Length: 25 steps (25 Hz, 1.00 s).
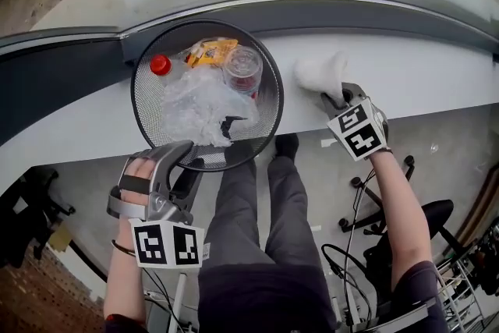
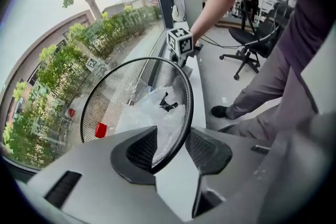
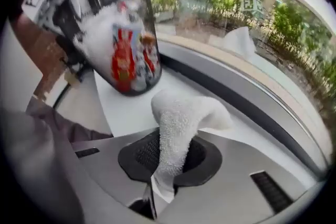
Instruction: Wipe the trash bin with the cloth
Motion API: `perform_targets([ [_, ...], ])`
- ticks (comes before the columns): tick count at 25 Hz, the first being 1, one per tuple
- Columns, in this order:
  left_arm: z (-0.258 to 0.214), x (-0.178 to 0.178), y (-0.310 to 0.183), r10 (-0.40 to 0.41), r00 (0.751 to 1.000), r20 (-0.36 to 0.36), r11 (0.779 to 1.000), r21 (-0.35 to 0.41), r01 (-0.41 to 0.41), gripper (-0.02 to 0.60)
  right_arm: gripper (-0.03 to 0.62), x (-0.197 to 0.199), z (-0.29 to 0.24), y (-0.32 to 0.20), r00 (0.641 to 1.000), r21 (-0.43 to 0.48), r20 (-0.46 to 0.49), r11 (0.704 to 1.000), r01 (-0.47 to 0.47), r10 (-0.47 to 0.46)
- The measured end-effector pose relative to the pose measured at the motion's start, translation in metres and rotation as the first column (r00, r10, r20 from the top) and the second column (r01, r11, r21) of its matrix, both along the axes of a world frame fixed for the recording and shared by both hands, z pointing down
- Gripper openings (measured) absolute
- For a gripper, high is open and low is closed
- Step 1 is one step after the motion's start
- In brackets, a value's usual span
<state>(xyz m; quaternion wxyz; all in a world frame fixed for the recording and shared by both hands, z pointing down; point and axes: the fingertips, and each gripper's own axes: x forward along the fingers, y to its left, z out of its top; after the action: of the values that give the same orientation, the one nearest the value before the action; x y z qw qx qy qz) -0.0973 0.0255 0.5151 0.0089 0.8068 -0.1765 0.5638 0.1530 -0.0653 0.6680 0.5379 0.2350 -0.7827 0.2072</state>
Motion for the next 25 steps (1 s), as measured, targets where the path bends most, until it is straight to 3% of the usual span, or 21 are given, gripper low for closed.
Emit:
perform_targets([
  [2, 0.000, 0.002, 0.000, -0.005, 1.000, 0.000, 1.000, -0.013, 0.005, 0.163, 0.054, -0.032, -0.051, -0.012, 0.975, -0.001, 0.210, 0.997, -0.078, 0.077],
  [5, -0.001, 0.005, 0.000, -0.018, 1.000, -0.011, 1.000, -0.011, 0.018, 0.160, 0.054, -0.068, -0.112, -0.041, 0.863, -0.040, 0.463, 0.977, -0.207, 0.202],
  [8, -0.004, 0.010, 0.001, -0.041, 0.999, -0.026, 0.999, -0.013, 0.041, 0.158, 0.054, -0.093, -0.131, -0.063, 0.756, -0.133, 0.580, 0.951, -0.280, 0.304],
  [10, -0.007, 0.019, 0.001, -0.063, 0.997, -0.055, 0.998, -0.019, 0.062, 0.153, 0.054, -0.107, -0.129, -0.067, 0.717, -0.194, 0.603, 0.936, -0.293, 0.349],
  [14, -0.009, 0.031, 0.000, -0.140, 0.984, -0.112, 0.990, -0.036, 0.137, 0.129, 0.054, -0.128, -0.107, -0.035, 0.760, -0.238, 0.563, 0.944, -0.227, 0.325],
  [19, -0.009, 0.038, -0.002, -0.236, 0.961, -0.143, 0.970, -0.090, 0.225, 0.130, 0.054, -0.145, -0.099, 0.043, 0.773, -0.363, 0.559, 0.927, -0.095, 0.298],
  [21, -0.016, 0.050, -0.001, -0.307, 0.927, -0.217, 0.947, -0.162, 0.276, 0.129, 0.054, -0.158, -0.106, 0.072, 0.788, -0.354, 0.574, 0.935, -0.009, 0.224],
  [23, -0.027, 0.066, -0.002, -0.414, 0.846, -0.337, 0.903, -0.267, 0.335, 0.083, 0.054, -0.170, -0.113, 0.096, 0.792, -0.330, 0.592, 0.941, 0.072, 0.148],
  [24, -0.031, 0.071, -0.004, -0.439, 0.819, -0.370, 0.893, -0.281, 0.352, 0.052, 0.054, -0.175, -0.116, 0.104, 0.793, -0.318, 0.598, 0.942, 0.104, 0.115],
  [25, -0.033, 0.073, -0.007, -0.430, 0.822, -0.375, 0.900, -0.256, 0.354, 0.051, 0.054, -0.179, -0.117, 0.110, 0.795, -0.308, 0.600, 0.943, 0.127, 0.088],
])
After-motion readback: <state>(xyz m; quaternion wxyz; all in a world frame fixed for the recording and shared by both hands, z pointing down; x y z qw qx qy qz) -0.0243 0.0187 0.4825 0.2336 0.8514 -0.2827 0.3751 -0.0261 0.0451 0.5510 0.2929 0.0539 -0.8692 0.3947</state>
